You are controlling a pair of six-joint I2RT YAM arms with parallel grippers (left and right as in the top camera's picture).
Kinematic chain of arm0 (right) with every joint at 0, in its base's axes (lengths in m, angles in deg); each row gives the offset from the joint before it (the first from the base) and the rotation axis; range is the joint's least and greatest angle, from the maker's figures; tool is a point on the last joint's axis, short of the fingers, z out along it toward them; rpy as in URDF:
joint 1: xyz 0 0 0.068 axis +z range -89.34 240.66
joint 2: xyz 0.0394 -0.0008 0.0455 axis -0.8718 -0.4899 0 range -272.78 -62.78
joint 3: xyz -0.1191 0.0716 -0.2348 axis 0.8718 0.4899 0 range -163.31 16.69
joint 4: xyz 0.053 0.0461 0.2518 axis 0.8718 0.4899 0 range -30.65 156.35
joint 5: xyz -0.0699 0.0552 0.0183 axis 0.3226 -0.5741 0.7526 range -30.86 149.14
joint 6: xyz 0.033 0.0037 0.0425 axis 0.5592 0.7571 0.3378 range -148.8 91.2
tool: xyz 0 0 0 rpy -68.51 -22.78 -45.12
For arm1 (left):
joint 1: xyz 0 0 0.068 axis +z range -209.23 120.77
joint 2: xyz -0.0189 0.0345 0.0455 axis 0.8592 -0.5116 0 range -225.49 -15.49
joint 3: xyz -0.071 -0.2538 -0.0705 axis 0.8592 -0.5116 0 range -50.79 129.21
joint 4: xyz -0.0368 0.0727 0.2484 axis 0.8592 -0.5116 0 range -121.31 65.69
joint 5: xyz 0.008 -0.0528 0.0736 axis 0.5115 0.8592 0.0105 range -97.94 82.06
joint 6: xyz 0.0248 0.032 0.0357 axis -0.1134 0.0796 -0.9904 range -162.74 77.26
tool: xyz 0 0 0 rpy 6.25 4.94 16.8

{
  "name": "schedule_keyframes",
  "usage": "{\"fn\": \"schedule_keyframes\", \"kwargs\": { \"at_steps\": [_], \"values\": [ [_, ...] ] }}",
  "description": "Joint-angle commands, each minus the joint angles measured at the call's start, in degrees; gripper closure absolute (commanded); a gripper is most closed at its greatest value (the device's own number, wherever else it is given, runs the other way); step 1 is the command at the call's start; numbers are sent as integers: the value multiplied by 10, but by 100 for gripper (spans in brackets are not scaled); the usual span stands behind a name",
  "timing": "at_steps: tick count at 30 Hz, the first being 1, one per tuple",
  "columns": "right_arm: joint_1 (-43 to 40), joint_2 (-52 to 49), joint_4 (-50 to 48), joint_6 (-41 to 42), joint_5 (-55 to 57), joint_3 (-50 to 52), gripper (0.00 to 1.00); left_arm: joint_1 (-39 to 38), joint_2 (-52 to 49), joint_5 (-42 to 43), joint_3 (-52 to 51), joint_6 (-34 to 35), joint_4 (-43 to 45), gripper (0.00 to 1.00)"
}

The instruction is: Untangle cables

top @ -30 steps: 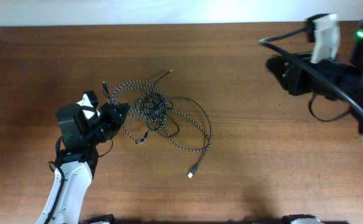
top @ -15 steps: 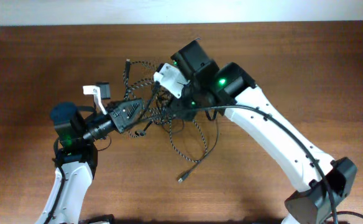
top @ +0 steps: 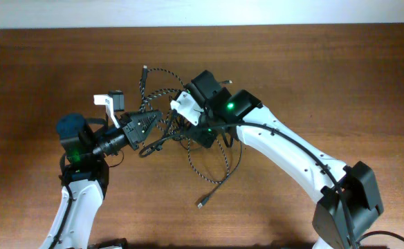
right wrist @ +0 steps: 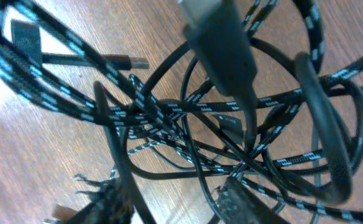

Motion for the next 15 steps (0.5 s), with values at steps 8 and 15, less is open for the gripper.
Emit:
{"fn": "schedule_keyframes", "kwargs": {
  "at_steps": [8, 15],
  "values": [
    [-111, 200, -13, 118, -144, -83, 96, -1, 4, -202, 7, -63, -172, 58],
    [-202, 302, -11, 165, -299, -82, 96, -2, 4, -73, 7, 167, -44, 1]
  ]
}}
